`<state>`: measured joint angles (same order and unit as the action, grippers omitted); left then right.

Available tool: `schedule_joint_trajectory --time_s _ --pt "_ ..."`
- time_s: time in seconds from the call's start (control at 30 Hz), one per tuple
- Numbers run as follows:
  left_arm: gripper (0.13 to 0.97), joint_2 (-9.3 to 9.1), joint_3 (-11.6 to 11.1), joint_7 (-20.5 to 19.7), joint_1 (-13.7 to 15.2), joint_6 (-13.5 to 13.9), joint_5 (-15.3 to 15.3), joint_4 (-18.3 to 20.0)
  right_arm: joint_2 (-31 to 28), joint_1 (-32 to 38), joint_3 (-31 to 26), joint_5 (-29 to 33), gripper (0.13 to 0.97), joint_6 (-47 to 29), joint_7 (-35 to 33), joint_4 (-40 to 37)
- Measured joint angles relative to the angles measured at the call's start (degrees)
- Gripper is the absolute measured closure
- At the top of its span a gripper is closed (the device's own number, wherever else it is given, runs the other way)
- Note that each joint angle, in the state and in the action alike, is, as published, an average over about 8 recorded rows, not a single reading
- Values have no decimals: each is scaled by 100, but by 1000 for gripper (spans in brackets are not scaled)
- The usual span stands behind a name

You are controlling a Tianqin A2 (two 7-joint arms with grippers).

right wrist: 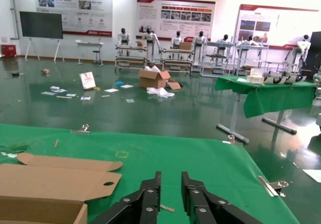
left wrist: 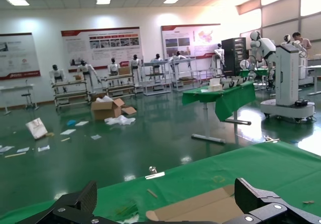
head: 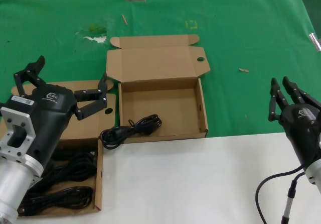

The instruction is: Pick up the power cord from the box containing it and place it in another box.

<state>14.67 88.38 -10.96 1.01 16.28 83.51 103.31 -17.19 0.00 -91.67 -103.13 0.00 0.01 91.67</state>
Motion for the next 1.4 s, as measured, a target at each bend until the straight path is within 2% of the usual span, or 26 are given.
schedule_joint_trajectory --time_s 0.23,0.5,0.63,0.9,0.93,1.2,1.4 --pt "132 32 42 138 -13 -206 250 -148 0 0 0 1 832 0 -1 0" --pt "132 68 89 297 -27 -441 532 -316 0 0 0 0 670 0 -1 0" --pt "132 87 113 376 -35 -558 673 -400 0 0 0 0 670 0 0 0" --pt "132 123 161 534 -49 -793 956 -568 0 0 0 0 453 0 0 0" --pt "132 128 167 553 -51 -822 991 -589 0 0 0 0 453 0 0 0" --pt "132 164 215 713 -65 -1059 1277 -757 0 0 0 0 279 0 0 0" --pt "132 191 250 832 -76 -1235 1490 -883 0 0 0 0 212 0 0 0"
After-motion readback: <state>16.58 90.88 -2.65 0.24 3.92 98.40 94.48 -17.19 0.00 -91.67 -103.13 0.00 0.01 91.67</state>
